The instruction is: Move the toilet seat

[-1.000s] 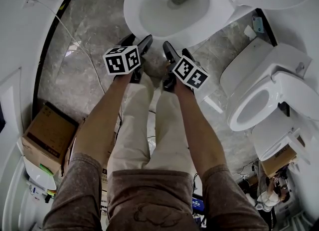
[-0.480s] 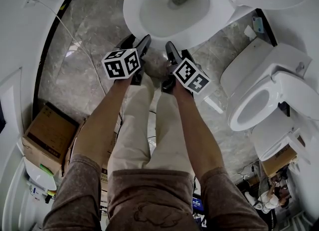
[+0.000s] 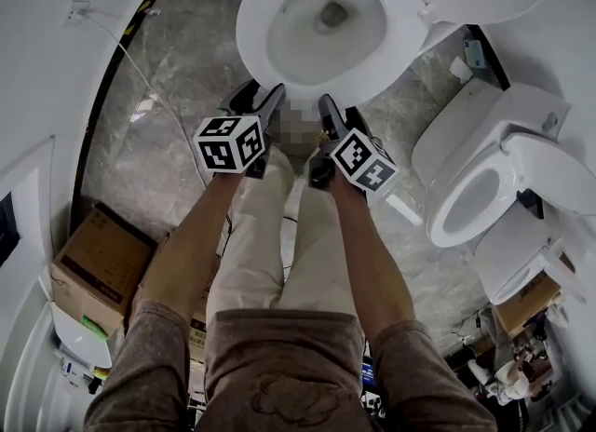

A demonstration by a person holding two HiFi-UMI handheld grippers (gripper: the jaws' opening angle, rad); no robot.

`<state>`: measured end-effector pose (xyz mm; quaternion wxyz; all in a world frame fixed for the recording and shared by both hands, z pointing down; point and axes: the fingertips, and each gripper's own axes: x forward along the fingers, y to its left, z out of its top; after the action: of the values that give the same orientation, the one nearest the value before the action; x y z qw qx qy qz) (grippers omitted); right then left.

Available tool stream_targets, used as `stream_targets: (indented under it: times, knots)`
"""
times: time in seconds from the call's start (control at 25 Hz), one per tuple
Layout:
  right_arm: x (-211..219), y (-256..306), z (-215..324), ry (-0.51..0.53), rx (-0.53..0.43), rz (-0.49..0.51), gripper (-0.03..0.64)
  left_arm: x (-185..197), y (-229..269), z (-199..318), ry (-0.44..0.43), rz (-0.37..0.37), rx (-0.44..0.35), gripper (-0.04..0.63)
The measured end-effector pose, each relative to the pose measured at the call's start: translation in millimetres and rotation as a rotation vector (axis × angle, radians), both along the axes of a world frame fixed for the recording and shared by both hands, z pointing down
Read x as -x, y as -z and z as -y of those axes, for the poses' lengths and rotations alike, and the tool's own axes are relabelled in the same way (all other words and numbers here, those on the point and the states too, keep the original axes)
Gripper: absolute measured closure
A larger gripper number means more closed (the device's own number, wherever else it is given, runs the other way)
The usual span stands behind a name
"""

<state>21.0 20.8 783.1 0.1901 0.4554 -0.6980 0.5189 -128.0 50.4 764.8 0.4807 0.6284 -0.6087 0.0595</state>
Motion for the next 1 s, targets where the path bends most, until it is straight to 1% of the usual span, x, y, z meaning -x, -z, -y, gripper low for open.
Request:
stream_targets:
  times: [0.08, 0.32, 0.64, 1.0]
  knots:
    - [-3, 9, 3, -0.018, 0.003, -0.003, 0.314, -1, 12, 2, -0.010, 0.002, -0.009, 0.376]
    - [-5, 41, 13, -0.060, -0.012, 0.018, 0.310, -3, 49, 14, -0.032, -0.030, -0.035, 0.376]
    - [-7, 78, 28, -0.133, -0.021, 0.073, 0.311, -9, 92, 33, -0.076, -0.062, -0.070, 0.374]
    - [-12, 111, 45, -0.242, -0.042, 0.092, 0.321, -17, 128, 57, -0.163, -0.109, -0.097, 0.367]
